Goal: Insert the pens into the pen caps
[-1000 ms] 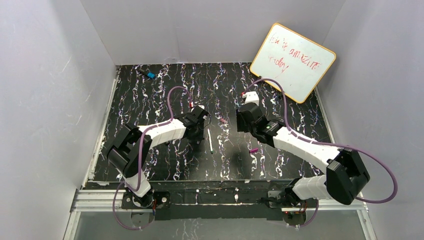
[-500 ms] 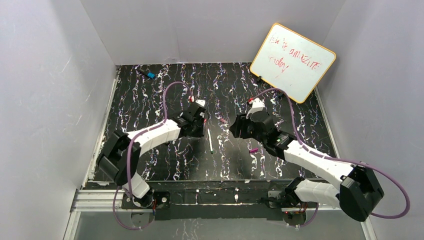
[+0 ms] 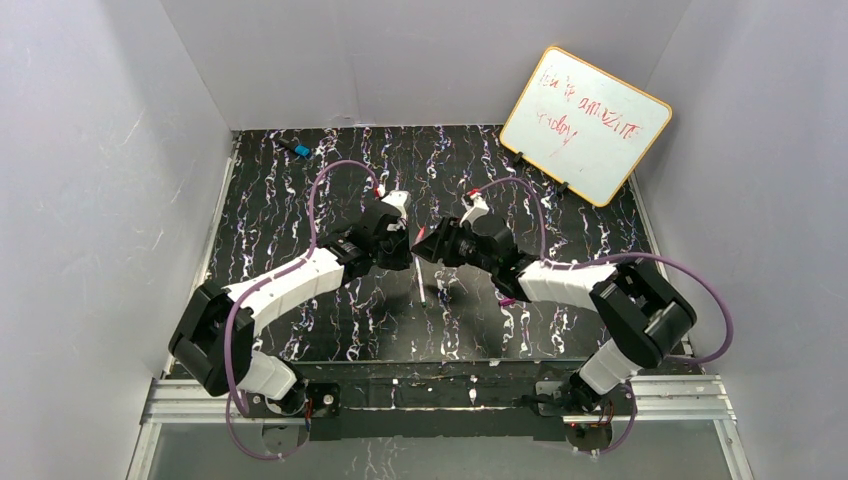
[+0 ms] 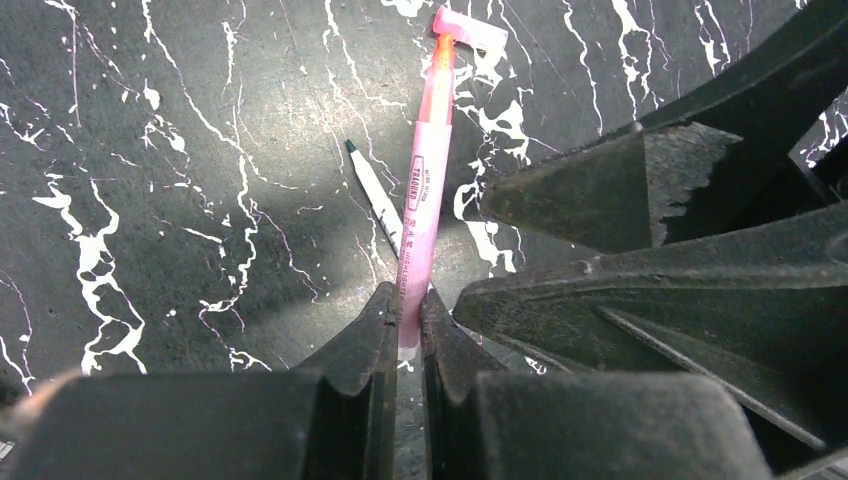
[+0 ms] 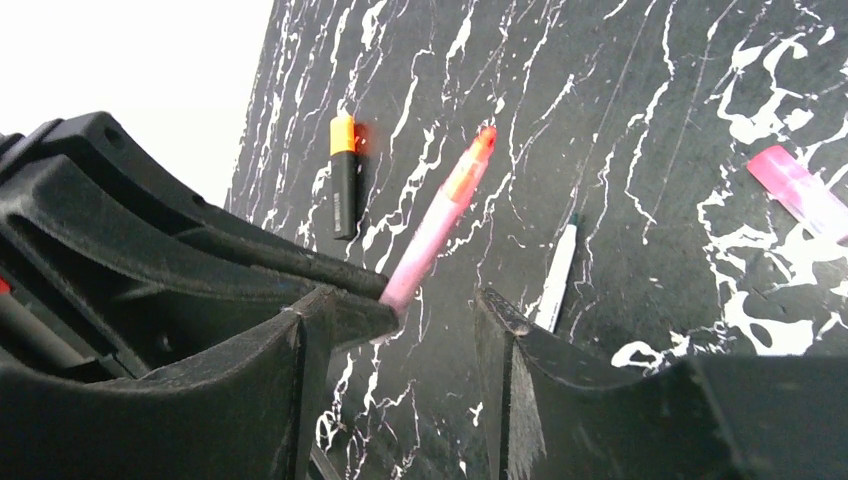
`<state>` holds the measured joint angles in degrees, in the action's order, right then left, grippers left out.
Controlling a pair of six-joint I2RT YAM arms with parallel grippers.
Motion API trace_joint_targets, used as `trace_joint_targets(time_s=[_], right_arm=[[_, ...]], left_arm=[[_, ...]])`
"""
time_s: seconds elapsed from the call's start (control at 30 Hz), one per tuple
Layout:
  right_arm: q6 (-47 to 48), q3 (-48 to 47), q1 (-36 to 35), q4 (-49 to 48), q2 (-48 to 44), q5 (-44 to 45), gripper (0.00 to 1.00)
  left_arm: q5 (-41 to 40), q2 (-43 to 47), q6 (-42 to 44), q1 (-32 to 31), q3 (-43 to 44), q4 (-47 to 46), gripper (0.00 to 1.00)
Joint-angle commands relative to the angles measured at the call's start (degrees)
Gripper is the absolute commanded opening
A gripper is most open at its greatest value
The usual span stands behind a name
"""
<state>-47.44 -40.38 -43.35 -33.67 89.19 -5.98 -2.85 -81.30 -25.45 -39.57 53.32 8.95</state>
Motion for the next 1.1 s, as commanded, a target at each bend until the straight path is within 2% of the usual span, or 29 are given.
trace_joint_targets(time_s=[0.0,0.37,0.67,0.8,0.9,0.93,1.07], right_arm=[[-0.72,-3.2,0.12,-4.82,2.01,-0.26,0.61],[-0.5,-5.23,0.15,-6.59,5.48,0.11,0.6],[-0.14,-6.64,0.2,-7.09,7.23,0.58,0.48],[0.06,-7.59,0.18,-7.28,8.46,-0.5,0.33],[-0.22,-8.36,0.15,-7.18,9.11,-1.28,0.08],[-0.2,-8.65,0.16,-6.93,9.28,-1.5,0.03],[1.15,-9.42,0.18,-6.41,9.04,-3.51,0.01]], left_arm=[[0.69,2.76,0.51,-0.15,2.09,0.25,0.0],[1.58,3.02,0.49,-0.15,2.82,0.32,0.0],[1.8,3.49,0.84,-0.15,3.53,1.07,0.0],[1.72,3.9,1.18,-0.12,4.11,1.79,0.0],[1.39,4.32,1.53,-0.13,3.97,2.46,0.0],[1.19,4.5,1.62,-0.15,3.7,2.48,0.0],[1.32,6.18,1.98,-0.08,0.52,0.95,0.0]])
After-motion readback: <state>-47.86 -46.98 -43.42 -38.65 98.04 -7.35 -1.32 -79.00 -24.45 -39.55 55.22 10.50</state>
